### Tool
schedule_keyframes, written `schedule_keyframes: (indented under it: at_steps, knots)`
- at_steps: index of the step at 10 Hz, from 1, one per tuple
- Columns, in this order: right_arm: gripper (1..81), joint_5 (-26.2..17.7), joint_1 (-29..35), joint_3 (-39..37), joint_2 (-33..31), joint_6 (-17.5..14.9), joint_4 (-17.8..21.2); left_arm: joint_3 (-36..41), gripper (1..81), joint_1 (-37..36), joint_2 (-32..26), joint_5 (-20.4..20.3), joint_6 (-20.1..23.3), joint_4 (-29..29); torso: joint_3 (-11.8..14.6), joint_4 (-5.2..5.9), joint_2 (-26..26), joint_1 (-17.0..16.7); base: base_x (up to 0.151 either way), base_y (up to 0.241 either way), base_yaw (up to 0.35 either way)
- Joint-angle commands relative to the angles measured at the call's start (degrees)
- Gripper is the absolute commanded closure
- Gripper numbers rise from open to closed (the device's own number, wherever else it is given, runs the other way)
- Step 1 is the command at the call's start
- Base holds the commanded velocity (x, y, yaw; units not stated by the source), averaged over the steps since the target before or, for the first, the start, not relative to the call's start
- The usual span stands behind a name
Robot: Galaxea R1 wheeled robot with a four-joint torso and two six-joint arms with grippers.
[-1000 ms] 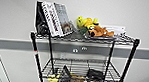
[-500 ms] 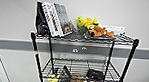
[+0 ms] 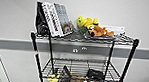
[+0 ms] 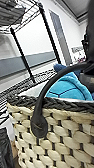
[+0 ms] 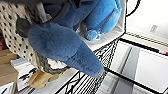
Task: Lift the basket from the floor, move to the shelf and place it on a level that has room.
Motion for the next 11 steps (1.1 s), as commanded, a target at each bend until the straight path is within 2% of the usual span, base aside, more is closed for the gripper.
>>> schedule_keyframes:
  at_steps: [1,8,11]
  knots:
    - [81.1,2.4,9.9,10.7,-2.7,-0.8,-2.1,12.0,81.1,-10.4,-4.1,-2.9,-0.4,5.1,0.0,0.0,0.0,0.0,0.0,0.0,0.0]
    - [81.1,2.3,17.5,19.2,-8.7,-0.1,-1.3,18.8,81.1,-17.2,-8.1,-2.8,-1.1,4.1,0.0,0.0,0.0,0.0,0.0,0.0,0.0]
    - [81.1,1.8,21.8,20.9,-10.7,0.3,1.3,19.6,81.1,-21.1,-9.0,-2.4,-2.9,3.7,0.0,0.0,0.0,0.0,0.0,0.0,0.0]
